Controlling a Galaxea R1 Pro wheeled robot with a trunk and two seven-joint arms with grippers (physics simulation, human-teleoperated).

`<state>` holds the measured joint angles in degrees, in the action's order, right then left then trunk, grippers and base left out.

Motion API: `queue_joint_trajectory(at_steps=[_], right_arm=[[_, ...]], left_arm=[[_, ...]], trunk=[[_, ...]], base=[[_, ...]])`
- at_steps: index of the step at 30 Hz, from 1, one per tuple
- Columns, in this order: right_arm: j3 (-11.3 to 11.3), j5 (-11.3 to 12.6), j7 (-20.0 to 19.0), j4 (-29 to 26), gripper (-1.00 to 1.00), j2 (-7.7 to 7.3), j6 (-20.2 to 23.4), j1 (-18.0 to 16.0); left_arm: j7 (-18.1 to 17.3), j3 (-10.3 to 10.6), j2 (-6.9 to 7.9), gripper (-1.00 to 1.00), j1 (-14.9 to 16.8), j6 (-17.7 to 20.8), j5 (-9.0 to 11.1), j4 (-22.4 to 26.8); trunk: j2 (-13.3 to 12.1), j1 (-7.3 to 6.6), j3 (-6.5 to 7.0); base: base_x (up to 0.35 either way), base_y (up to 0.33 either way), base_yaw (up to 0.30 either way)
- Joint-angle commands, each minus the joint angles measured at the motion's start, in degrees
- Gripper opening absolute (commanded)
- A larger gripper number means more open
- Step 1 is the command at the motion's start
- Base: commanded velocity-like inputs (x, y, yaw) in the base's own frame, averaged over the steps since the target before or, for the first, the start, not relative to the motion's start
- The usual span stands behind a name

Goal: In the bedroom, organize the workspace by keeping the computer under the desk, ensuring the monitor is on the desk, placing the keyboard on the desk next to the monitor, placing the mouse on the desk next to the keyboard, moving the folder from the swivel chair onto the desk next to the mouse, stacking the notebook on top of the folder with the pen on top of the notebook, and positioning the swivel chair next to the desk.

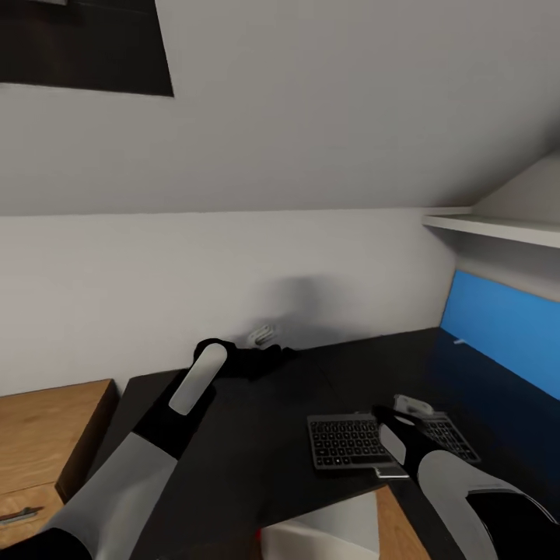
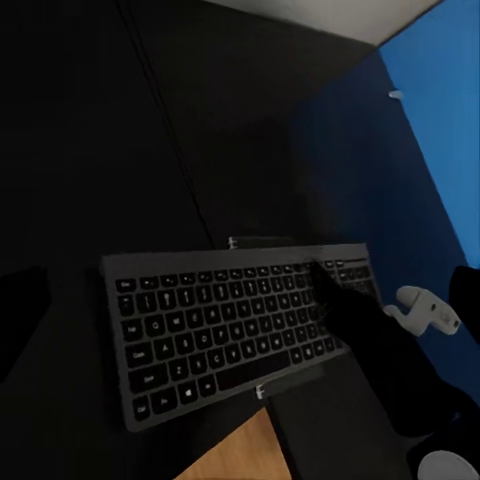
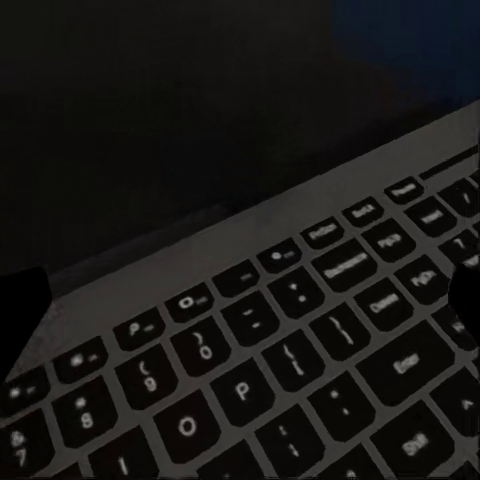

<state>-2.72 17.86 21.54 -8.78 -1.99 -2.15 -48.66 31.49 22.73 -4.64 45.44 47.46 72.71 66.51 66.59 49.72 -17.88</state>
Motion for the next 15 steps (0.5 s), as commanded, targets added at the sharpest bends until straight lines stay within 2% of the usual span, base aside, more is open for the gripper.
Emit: queue_joint_trajectory(at_steps=[1,4,15], right_arm=[[-0.32,0.6,0.12,-0.01,1.0,-0.03,-0.22,-0.03],[-0.35,0.52,0.09,-0.04,1.0,0.04,-0.3,0.0],[-0.36,0.47,0.08,-0.21,1.0,-0.02,-0.17,-0.01]], left_arm=[[0.59,0.03,-0.02,1.0,0.07,0.02,0.59,0.02],[0.45,0.03,-0.02,1.0,0.03,0.02,0.59,0.07],[0.33,0.03,0.0,1.0,0.04,0.23,0.62,1.5]], trunk=[[0.05,0.01,-0.07],[0.05,0.01,-0.07],[0.05,0.01,-0.07]], base=[[0.03,-0.082,0.268],[0.013,-0.036,0.18],[0.001,-0.002,0.015]])
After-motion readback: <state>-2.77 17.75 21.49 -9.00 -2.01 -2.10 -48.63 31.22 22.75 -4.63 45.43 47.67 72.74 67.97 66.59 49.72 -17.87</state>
